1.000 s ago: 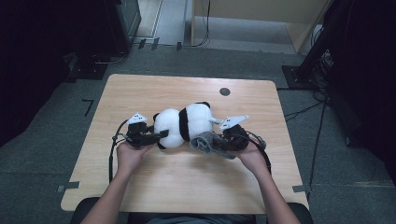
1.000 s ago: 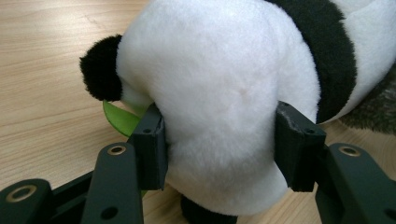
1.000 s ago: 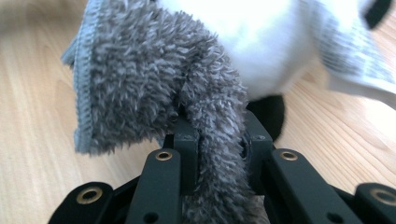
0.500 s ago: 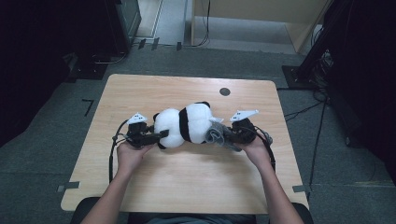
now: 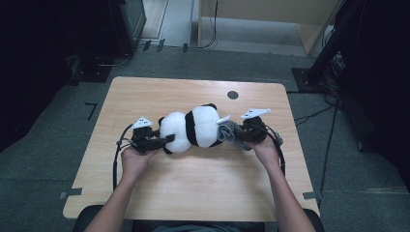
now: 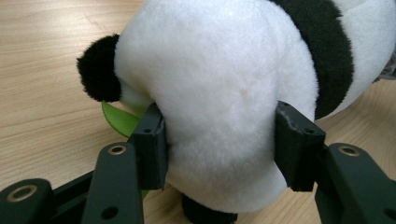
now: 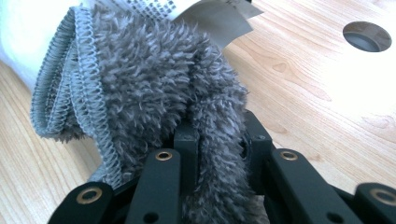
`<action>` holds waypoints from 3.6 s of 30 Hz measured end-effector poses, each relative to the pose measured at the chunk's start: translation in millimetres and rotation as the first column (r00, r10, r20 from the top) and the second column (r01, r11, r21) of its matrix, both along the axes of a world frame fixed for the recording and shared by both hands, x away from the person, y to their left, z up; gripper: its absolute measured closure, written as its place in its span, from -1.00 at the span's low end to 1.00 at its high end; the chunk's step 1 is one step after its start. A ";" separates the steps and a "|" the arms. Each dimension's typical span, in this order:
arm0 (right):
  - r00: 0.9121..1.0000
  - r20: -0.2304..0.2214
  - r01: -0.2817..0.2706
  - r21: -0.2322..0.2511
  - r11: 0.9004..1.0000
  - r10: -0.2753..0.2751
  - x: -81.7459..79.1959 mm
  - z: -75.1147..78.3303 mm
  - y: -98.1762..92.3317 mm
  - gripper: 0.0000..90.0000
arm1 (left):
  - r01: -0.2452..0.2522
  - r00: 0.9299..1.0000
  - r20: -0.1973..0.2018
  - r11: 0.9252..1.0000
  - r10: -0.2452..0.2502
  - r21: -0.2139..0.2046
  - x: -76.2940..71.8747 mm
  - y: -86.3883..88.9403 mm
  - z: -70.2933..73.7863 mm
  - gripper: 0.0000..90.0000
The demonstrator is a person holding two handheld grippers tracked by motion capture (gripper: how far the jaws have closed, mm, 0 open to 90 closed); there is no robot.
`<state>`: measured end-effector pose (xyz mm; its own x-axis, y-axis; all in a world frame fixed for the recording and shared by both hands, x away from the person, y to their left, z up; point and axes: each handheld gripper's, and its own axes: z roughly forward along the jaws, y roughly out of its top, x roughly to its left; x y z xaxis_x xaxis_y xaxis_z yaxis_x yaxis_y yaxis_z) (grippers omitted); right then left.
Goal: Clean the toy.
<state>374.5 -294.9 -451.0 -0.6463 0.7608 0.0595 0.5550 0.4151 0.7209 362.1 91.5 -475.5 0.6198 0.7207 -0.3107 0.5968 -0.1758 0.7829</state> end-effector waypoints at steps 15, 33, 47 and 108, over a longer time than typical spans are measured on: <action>0.993 0.022 0.111 0.034 0.993 -0.112 11.2 4.0 -17.2 0.65 | -0.002 1.000 0.007 1.000 0.002 -0.005 0.8 0.8 -0.9 -0.07; 0.994 0.033 0.101 0.054 0.993 -0.103 9.8 10.6 15.5 0.65 | -0.001 1.000 0.025 0.999 0.002 -0.033 5.7 2.5 -5.6 -0.39; 0.996 0.034 0.083 0.028 0.996 -0.084 14.4 3.9 18.7 0.65 | -0.001 0.998 0.066 1.000 0.002 -0.016 4.1 13.2 0.9 -0.57; 0.999 0.041 0.013 0.102 0.995 -0.017 72.2 2.7 60.4 0.78 | 0.291 0.940 0.192 0.956 -0.281 -0.029 31.8 17.3 -32.0 -1.00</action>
